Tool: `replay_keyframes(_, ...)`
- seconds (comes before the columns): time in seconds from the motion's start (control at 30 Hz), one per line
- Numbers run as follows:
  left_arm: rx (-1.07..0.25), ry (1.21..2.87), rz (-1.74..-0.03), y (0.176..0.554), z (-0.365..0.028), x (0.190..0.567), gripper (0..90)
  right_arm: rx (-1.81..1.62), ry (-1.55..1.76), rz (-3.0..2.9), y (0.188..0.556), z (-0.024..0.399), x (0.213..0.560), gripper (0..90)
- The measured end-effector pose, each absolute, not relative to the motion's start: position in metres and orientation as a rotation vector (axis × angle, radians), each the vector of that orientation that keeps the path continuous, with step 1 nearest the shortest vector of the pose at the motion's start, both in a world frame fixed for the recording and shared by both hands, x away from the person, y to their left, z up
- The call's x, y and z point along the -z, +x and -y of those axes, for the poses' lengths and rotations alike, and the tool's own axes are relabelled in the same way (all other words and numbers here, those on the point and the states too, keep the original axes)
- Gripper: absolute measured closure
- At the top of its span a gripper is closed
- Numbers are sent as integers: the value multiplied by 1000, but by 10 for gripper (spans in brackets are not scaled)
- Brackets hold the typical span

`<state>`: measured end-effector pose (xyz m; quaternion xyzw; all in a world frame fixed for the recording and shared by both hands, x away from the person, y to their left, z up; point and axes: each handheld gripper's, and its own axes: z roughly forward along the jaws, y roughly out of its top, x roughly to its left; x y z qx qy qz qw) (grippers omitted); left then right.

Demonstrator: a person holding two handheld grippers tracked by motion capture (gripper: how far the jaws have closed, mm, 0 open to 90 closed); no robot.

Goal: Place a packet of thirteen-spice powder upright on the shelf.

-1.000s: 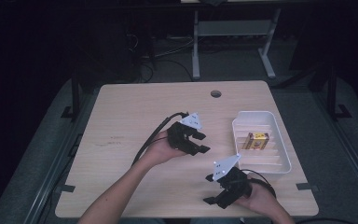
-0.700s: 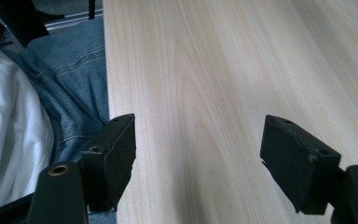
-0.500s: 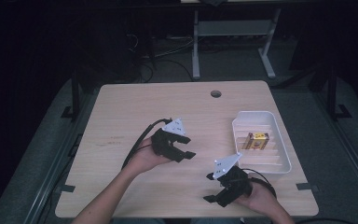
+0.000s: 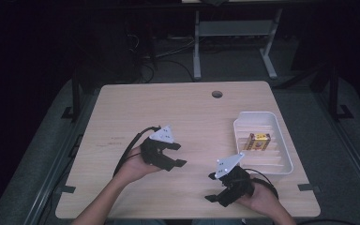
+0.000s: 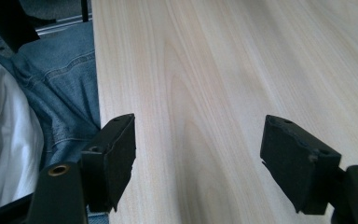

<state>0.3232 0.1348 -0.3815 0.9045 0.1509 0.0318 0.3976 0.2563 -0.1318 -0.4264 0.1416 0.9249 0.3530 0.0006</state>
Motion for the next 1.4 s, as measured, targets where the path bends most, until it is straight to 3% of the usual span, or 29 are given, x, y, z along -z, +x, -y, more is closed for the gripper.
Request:
replay_keyframes(0.6,-104,2270,-447,300,-169,394,286,-1084,461,-2887,255,133,425,259)
replay_keyframes(1.4,-125,2219,-528,270,-210,417,283,-1061,490,-2874,253,136,428,259)
